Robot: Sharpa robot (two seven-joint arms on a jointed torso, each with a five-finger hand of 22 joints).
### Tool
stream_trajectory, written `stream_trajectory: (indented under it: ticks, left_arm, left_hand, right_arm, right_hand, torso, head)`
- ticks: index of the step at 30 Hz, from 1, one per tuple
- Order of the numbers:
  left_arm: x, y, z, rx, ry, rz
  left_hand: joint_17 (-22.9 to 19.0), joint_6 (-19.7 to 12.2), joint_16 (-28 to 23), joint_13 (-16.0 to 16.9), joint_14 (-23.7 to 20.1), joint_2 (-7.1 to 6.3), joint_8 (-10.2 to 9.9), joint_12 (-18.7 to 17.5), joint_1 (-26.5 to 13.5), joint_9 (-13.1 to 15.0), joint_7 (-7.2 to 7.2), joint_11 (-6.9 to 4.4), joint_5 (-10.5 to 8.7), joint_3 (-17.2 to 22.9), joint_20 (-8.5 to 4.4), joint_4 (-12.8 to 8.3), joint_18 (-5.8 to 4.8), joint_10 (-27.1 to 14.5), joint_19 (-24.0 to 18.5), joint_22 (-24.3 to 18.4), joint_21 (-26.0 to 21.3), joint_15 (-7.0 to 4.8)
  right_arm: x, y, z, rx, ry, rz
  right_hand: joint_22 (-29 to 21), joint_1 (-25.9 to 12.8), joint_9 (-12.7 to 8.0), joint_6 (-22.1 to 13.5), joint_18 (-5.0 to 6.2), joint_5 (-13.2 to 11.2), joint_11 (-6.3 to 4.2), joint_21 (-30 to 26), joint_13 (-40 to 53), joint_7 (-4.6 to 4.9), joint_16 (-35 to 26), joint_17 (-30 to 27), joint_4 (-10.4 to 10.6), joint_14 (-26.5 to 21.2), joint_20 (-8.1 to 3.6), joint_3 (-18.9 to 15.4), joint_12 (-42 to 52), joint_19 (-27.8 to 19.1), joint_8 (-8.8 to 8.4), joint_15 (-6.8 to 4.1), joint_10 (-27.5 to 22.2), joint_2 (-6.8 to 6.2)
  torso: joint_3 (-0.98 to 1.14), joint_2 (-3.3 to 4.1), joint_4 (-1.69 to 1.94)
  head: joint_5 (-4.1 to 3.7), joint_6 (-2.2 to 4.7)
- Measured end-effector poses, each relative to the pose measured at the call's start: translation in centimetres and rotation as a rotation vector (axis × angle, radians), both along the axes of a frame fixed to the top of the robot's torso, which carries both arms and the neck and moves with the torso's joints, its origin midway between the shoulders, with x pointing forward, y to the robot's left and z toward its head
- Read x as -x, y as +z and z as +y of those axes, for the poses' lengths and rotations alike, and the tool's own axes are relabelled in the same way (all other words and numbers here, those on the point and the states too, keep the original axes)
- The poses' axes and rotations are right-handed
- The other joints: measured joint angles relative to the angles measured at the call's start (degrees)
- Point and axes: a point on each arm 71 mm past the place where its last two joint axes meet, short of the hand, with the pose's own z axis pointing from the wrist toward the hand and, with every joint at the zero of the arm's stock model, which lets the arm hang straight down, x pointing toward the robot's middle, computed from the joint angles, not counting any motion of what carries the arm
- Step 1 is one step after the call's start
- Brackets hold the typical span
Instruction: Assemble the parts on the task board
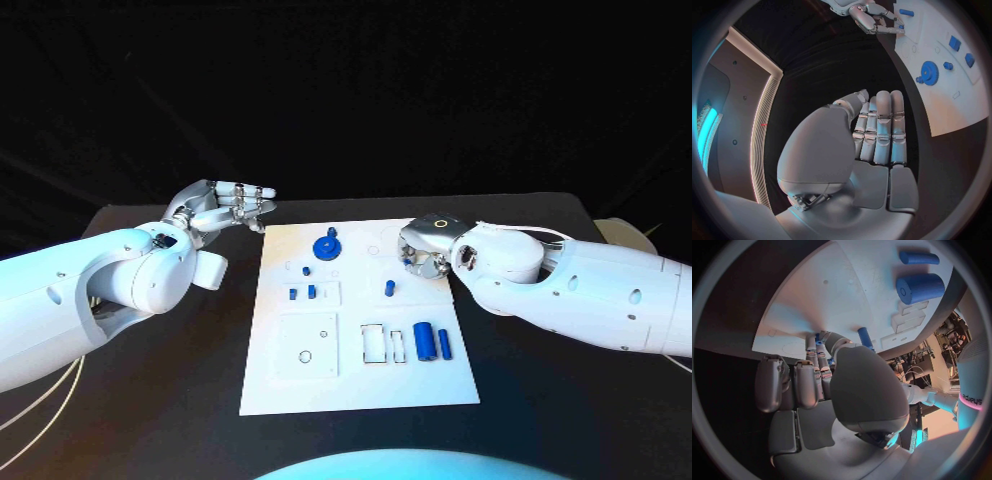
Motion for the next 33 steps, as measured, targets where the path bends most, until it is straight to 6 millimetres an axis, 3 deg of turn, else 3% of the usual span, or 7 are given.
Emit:
stream_trajectory:
  ticks: [10,12,20,33]
  left_arm:
    - [0.0,0.0,-0.1,0.001,-0.001,0.003]
    - [0.0,0.0,-0.1,0.001,-0.001,0.004]
    - [0.0,0.0,-0.1,0.000,-0.001,0.006]
    - [0.0,-0.1,0.0,-0.002,0.001,0.011]
  left_hand:
    - [-0.09,0.00,-0.21,0.05,0.00,0.00,0.00,0.23,0.00,-0.01,0.00,-0.16,0.00,-0.16,0.00,-0.16,0.00,-0.24,0.00,-0.05,-0.05,0.00]
    - [-0.14,0.00,-0.21,0.05,0.00,0.00,0.00,0.23,0.00,-0.05,0.00,0.00,0.00,-0.16,0.00,-0.16,0.00,-0.40,0.00,-0.05,-0.27,0.00]
    - [-0.14,0.00,-0.21,0.05,0.00,0.23,0.00,0.23,0.24,-0.05,-0.01,0.00,0.00,-0.16,0.00,-0.16,0.00,-0.41,0.00,-0.11,-0.27,0.00]
    - [-0.28,-0.21,-0.44,0.04,0.00,0.23,0.00,0.23,0.23,-0.10,0.20,0.21,0.00,-0.32,0.00,-0.32,0.00,-1.03,0.00,-0.17,-0.27,0.00]
  right_arm:
    - [0.0,-0.1,0.1,0.000,0.003,-0.003]
    - [0.1,-0.1,0.1,-0.002,0.003,-0.005]
    - [0.6,0.0,-0.3,-0.024,0.004,-0.019]
    - [1.4,1.9,-0.1,-0.087,0.027,-0.074]
  right_hand:
    - [0.00,-0.28,0.27,0.96,0.00,-1.18,-0.12,1.05,-0.81,-0.15,0.23,0.14,-1.54,0.00,-0.03,2.16,-0.67,0.44,0.28,0.00,0.86,0.91]
    - [-0.01,-0.06,0.35,1.01,-0.88,-1.24,-0.09,1.34,-1.08,-0.20,0.23,0.14,-1.74,0.00,-0.21,2.57,-1.03,0.62,0.28,0.00,0.88,1.13]
    - [-0.01,-0.29,0.31,1.29,-0.89,-0.97,-0.09,1.99,-1.41,-0.09,0.22,0.14,-2.02,0.00,0.00,2.94,-1.48,0.82,0.16,0.00,0.88,1.36]
    - [0.03,-0.31,0.37,1.29,-0.89,-0.96,0.09,2.66,-1.42,-0.09,0.44,0.13,-2.41,0.00,-0.01,3.33,-1.54,1.23,0.16,-0.01,1.09,1.33]
  torso:
    - [-0.03,-0.03,0.01]
    - [-0.03,-0.03,0.01]
    - [-0.03,-0.05,0.02]
    - [-0.03,-0.08,0.01]
  head:
    - [-0.12,-0.08]
    - [-0.13,-0.08]
    - [-0.09,0.03]
    - [-0.15,0.53]
